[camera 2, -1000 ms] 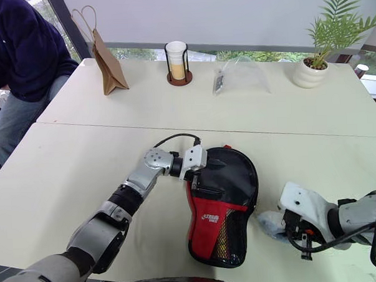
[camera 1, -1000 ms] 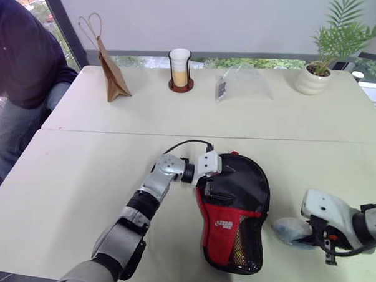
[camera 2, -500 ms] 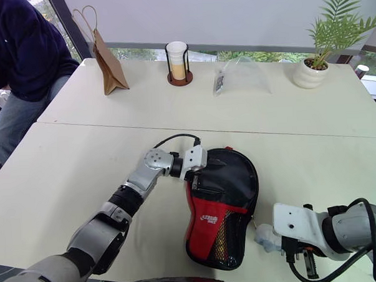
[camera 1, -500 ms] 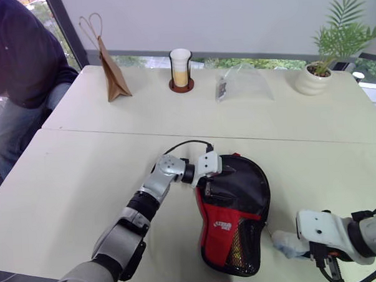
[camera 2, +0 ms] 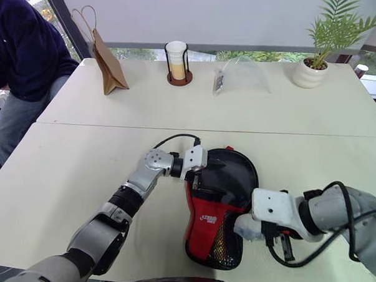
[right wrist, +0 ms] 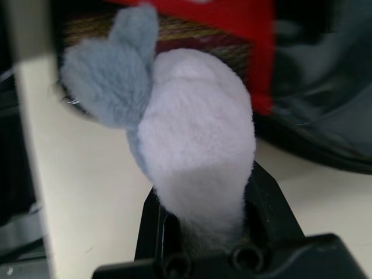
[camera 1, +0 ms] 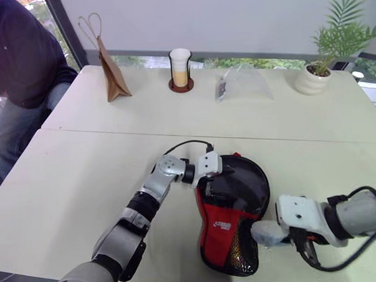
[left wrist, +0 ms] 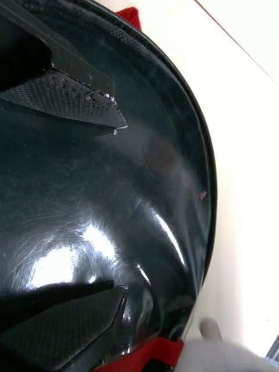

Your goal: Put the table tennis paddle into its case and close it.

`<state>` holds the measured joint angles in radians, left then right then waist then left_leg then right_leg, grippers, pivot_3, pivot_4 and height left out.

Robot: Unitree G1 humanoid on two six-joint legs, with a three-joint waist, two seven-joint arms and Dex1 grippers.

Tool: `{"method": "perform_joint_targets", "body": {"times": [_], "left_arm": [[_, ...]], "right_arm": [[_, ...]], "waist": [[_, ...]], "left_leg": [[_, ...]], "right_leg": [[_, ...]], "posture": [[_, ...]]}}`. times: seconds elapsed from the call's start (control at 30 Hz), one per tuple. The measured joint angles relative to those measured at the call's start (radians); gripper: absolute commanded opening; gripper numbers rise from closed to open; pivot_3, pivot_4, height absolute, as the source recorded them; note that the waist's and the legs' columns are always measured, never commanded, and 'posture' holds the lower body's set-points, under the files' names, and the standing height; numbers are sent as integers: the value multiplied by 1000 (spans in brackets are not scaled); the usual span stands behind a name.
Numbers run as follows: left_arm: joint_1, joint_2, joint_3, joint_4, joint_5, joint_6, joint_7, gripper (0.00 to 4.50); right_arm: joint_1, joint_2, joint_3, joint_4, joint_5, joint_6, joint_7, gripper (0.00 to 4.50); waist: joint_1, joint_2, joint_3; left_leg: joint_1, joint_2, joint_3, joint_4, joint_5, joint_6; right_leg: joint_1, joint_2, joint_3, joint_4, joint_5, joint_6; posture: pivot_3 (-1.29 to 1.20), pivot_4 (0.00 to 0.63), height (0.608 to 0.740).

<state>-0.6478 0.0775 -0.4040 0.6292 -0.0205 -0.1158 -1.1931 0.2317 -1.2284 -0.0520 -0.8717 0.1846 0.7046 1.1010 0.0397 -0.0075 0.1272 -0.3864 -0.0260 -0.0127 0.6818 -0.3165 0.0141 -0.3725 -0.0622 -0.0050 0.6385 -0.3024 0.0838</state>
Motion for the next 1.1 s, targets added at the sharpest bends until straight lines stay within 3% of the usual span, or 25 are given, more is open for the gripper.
{"method": "perform_joint_targets", "body": {"times": [0.43, 0.7, 0.83, 1.1], "left_arm": [[53, 69, 20, -209, -83, 197, -84, 4500], [48, 35, -14, -191, -62, 166, -66, 4500], [7, -2, -27, -99, -9, 82, -1, 4500], [-26, -35, -53, 5, 16, -23, 45, 4500]], "right_arm": [[-249, 48, 197, 116, -52, 72, -100, 141], [-361, 69, 241, 225, -94, 55, -131, 141], [-310, 44, 206, 185, -84, 66, -119, 141], [35, -37, -8, -13, -33, 77, -57, 141]], "waist": [[-33, -1, 6], [-27, 0, 8], [-23, 1, 7], [2, 2, 6]], "left_leg": [[-4, 1, 0, 0, 0, -1], [-5, 0, 0, 0, 1, -1], [-5, 0, 0, 0, 1, -1], [-3, 1, 0, 0, 0, -1]], "right_leg": [[-4, 0, 0, 1, 0, 0], [-6, 0, 0, 1, 1, 0], [-5, 0, 0, 1, 1, 0], [-1, 0, 0, -3, 2, 2]], "posture": [[0, 150, 740], [0, 150, 740], [0, 150, 740], [0, 150, 740]]}}
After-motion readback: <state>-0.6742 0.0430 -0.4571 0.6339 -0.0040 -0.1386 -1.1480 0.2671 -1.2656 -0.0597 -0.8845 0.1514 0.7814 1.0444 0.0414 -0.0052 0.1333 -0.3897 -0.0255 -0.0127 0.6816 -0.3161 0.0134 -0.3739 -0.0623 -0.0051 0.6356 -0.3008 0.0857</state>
